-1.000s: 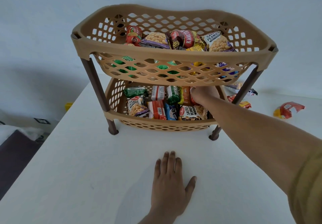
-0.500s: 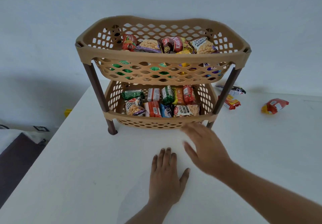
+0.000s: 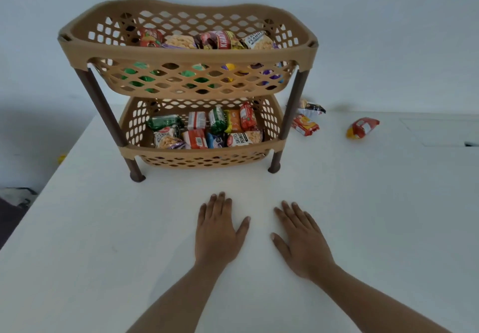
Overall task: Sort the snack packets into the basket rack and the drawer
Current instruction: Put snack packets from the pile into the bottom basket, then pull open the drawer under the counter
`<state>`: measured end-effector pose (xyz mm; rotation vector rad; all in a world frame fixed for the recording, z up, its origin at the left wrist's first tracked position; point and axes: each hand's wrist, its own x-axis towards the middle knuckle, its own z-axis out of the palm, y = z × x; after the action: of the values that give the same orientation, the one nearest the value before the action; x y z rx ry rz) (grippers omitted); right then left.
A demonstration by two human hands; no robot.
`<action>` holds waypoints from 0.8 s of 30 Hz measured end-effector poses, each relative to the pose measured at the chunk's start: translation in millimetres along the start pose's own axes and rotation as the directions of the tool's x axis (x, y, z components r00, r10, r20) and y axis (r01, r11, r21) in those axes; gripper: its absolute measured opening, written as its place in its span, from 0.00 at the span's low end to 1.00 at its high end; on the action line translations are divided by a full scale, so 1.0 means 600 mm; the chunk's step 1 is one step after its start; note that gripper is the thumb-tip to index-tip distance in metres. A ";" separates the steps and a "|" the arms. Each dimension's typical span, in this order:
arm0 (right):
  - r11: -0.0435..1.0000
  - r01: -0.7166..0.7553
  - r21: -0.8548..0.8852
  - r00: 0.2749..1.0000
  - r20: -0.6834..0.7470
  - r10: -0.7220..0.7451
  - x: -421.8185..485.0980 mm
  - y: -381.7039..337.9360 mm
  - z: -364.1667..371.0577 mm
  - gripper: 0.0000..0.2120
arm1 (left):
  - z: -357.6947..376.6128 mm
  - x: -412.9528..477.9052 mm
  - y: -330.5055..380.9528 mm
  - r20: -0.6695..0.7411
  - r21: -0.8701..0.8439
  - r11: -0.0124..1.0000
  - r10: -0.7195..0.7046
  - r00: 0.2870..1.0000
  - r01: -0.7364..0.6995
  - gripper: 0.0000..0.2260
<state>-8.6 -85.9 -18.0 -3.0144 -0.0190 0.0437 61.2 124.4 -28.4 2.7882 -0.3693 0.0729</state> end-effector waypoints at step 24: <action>0.978 0.206 0.017 0.978 0.031 -0.207 0.006 0.026 0.012 0.40 | 0.000 -0.216 0.048 -0.037 0.024 0.938 -0.345 0.938 0.346 0.35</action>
<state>-5.2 -100.2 -27.4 -2.9801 -0.3330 0.0731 -71.7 129.9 -31.2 2.8312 0.1360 0.0404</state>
